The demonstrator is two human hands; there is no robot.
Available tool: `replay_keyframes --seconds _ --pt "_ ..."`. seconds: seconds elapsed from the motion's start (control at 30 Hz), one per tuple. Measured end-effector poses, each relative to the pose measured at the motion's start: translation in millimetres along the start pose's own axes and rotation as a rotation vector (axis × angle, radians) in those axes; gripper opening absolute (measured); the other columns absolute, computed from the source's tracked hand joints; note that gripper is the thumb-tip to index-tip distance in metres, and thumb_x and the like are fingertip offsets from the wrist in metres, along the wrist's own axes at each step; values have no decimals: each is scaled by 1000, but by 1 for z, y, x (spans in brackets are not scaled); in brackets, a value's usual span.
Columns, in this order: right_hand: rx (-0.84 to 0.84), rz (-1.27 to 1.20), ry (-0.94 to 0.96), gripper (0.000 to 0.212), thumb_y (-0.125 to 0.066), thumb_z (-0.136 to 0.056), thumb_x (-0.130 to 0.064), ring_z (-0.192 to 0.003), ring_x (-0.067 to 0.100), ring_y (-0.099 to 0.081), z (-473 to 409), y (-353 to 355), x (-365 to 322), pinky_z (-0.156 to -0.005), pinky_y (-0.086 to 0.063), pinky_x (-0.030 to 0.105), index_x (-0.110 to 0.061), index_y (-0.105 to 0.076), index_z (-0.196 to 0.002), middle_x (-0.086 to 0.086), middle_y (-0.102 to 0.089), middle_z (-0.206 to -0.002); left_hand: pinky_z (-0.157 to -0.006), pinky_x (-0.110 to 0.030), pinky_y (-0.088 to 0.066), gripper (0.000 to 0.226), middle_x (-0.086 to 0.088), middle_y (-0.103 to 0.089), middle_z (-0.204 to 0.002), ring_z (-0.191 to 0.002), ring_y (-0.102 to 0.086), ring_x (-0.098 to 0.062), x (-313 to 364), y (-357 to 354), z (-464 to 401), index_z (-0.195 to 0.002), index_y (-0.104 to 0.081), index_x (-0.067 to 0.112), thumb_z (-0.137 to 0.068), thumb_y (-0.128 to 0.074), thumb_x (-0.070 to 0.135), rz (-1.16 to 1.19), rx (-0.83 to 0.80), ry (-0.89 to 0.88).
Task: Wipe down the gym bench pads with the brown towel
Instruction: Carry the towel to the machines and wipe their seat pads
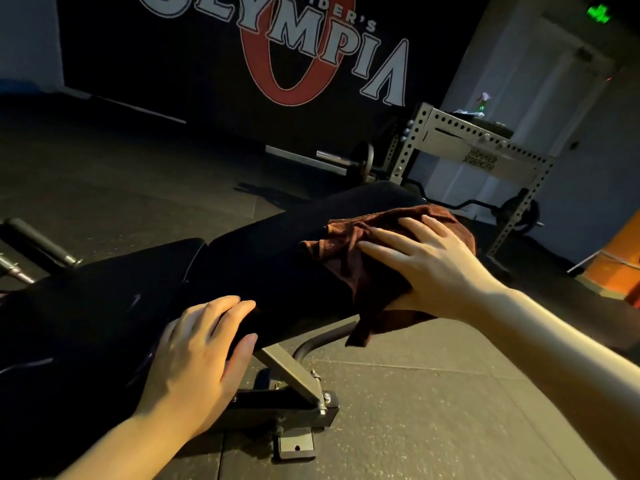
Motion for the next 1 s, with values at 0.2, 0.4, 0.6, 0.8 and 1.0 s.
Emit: replay_keyframes --seconds 0.2,0.4,0.6,0.8,1.0 --pt "-94 -51 42 91 -59 -81 -69 -146 38 -26 -23 6 -51 -115 -23 60 -35 -20 -155 3 -30 -160 -92 -38 -44 57 -5 -57 -129 -115 -56 -22 -14 3 16 -130 -57 14 -104 -20 49 19 59 -74" --pt "-135 -164 177 85 -49 -91 -65 -150 32 -13 -69 2 -146 -117 -15 61 -33 -6 -156 3 -13 -164 -86 -50 -50 55 -11 -61 -123 -110 -60 -31 -62 13 33 -125 -61 10 -102 -28 47 -116 107 54" --pt "-317 -241 228 80 -47 -93 -64 -150 36 -4 -116 -6 -217 -114 -5 67 -34 -7 -156 4 -2 -165 -90 -44 -35 47 -12 -61 -116 -107 -49 -27 -84 12 52 -128 -57 12 -88 -38 30 -263 203 70" --pt "-423 -264 50 64 -20 -96 -70 -151 34 3 -129 -6 -175 -106 15 75 -46 -9 -154 -7 3 -166 -86 -43 -40 46 -7 -61 -115 -103 -54 -26 -86 14 48 -131 -58 12 -91 -42 29 -270 234 56" --pt "-547 -213 -285 66 -17 -92 -76 -152 28 7 -109 -6 -62 -106 8 78 -51 -7 -152 -12 2 -165 -79 -51 -48 48 -14 -69 -107 -94 -67 -35 -90 13 52 -122 -67 7 -94 -40 35 -290 157 81"
Point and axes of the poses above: each hand's wrist, its own z-axis away from the middle knuckle, its own y-axis out of the back of the hand, x = y × z, the point moved 5 cm from there along -z, towards the middle knuckle
